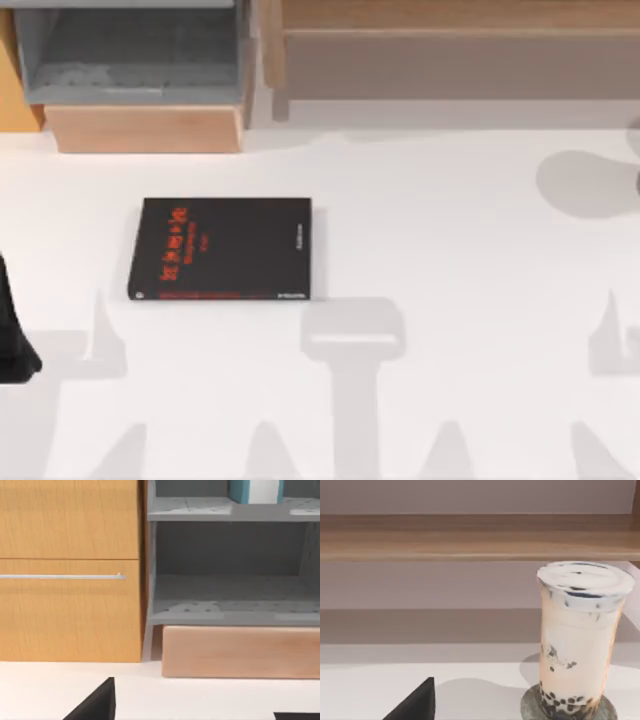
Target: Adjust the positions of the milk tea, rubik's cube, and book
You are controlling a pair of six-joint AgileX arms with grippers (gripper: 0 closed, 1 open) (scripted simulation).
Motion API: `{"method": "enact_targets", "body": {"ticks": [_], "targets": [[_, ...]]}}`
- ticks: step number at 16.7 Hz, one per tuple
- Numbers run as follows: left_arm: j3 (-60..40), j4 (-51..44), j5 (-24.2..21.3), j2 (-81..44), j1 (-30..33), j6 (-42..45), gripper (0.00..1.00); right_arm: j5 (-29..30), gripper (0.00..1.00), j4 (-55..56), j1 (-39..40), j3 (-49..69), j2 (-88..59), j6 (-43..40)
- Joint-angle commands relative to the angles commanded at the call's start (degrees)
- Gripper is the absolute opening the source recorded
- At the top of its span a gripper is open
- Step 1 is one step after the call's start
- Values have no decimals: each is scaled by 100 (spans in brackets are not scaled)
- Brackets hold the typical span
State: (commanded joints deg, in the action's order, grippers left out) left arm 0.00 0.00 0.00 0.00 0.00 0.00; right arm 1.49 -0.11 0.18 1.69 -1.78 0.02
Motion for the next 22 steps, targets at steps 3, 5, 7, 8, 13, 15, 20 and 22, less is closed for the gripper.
{"method": "enact_targets", "body": {"ticks": [3,5,7,8,13,15,20,22], "targets": [[0,0,0,0,0,0,100,-150,100,11,-18,-169,178,-2],[0,0,0,0,0,0,100,-150,100,11,-18,-169,178,-2],[0,0,0,0,0,0,100,-150,100,11,-18,-169,178,-2],[0,0,0,0,0,0,100,-150,100,11,-18,-169,178,-2],[-763,400,105,-900,125,-2,100,-150,100,11,-18,-169,178,-2],[-1347,704,184,-1682,221,-5,100,-150,100,11,-18,-169,178,-2],[-3137,1631,421,-4589,523,-18,100,-150,100,11,-18,-169,178,-2],[-3889,2020,520,-5899,652,-25,100,-150,100,11,-18,-169,178,-2]]}}
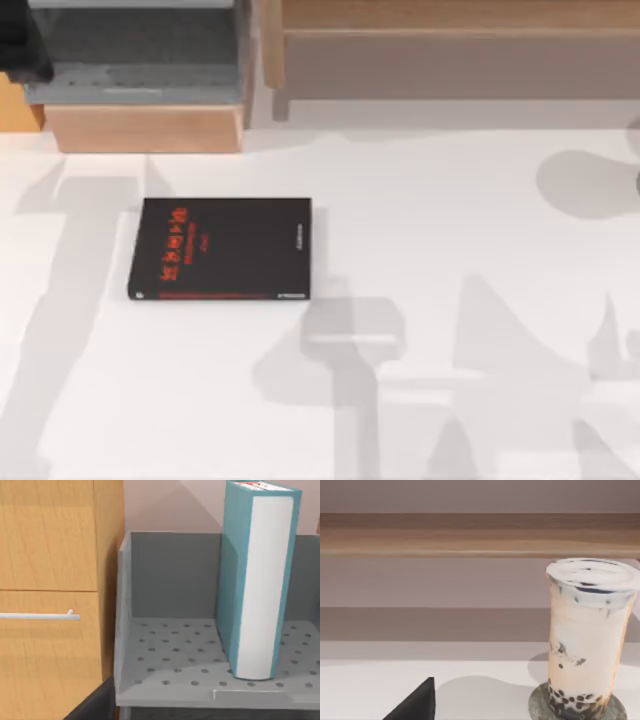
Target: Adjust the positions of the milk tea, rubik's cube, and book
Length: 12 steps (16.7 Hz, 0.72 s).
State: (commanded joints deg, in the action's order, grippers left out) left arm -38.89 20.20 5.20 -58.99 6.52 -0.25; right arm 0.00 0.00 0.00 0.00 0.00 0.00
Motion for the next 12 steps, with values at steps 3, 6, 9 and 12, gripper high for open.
{"method": "enact_targets", "body": {"ticks": [3,6,9,12], "targets": [[-1072,555,143,-1698,182,-11,100,0,100,0,0,0,0,0],[-1999,1035,269,-3093,336,-21,100,0,100,0,0,0,0,0],[-2723,1411,370,-4213,453,-28,100,0,100,0,0,0,0,0],[-3171,1643,436,-4857,522,-34,100,0,100,0,0,0,0,0]]}}
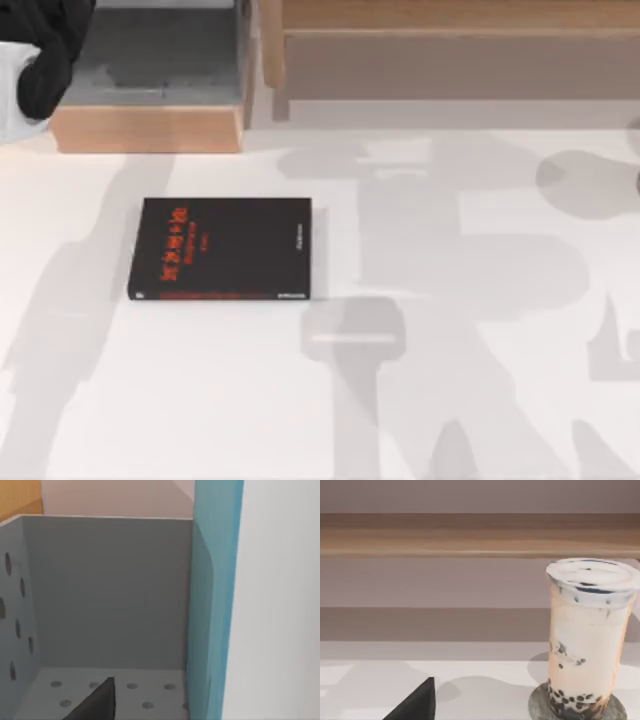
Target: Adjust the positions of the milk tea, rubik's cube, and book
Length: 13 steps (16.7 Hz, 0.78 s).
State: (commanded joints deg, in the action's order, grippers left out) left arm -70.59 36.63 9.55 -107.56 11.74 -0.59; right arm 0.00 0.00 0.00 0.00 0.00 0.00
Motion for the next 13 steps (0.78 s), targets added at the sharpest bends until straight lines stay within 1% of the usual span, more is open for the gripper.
{"method": "enact_targets", "body": {"ticks": [7,13], "targets": [[-96,39,5,-134,-14,-1,100,0,100,0,0,0,0,0],[-811,-152,-48,-640,-41,-4,100,0,100,0,0,0,0,0]]}}
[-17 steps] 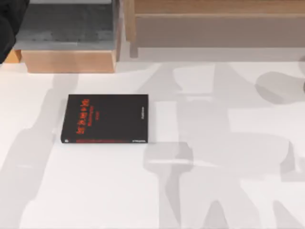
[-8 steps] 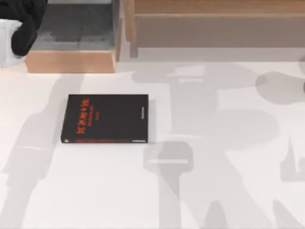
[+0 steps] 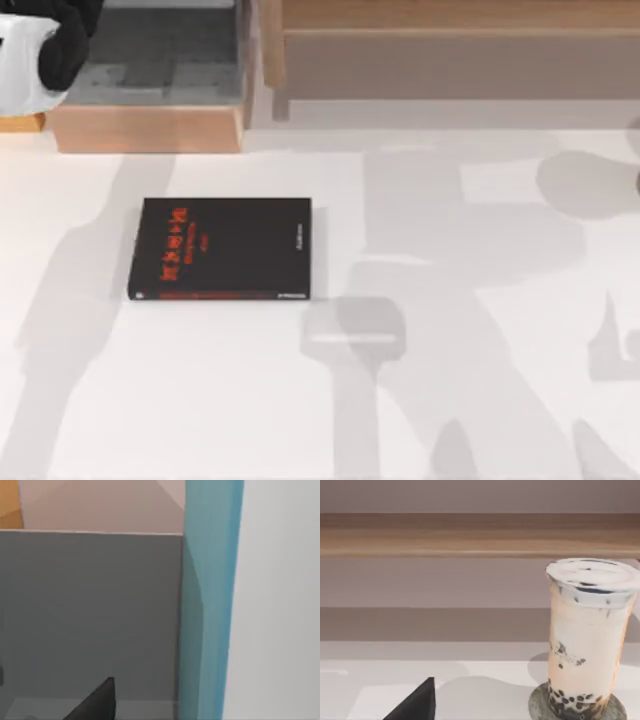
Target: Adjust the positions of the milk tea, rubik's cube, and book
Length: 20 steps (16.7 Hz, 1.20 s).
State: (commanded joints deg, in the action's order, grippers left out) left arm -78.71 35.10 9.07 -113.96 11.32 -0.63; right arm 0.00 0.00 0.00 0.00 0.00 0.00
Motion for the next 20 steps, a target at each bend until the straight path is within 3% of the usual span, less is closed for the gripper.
{"method": "enact_targets", "body": {"ticks": [5,18,20], "targets": [[-135,-42,-10,-93,-8,-1,100,0,100,0,0,0,0,0],[-135,-42,-10,-93,-8,-1,2,0,100,0,0,0,0,0],[-135,-42,-10,-93,-8,-1,0,0,100,0,0,0,0,0]]}}
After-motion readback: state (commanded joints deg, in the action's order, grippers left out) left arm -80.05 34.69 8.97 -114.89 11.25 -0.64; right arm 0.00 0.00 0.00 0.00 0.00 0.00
